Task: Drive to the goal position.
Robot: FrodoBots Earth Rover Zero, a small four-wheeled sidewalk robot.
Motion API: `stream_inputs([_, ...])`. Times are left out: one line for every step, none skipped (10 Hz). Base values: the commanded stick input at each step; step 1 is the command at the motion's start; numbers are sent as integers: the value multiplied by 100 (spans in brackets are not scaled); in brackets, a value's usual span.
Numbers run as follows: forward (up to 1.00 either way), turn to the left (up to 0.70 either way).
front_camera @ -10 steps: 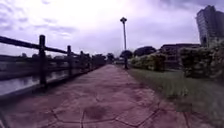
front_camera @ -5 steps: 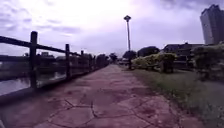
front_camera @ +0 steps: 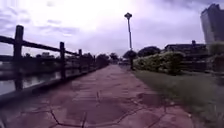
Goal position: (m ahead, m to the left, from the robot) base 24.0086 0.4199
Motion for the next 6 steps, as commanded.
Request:
stream_inputs([100,0])
stream_inputs([100,0])
stream_inputs([100,0])
stream_inputs([100,0])
stream_inputs([100,0])
stream_inputs([100,0])
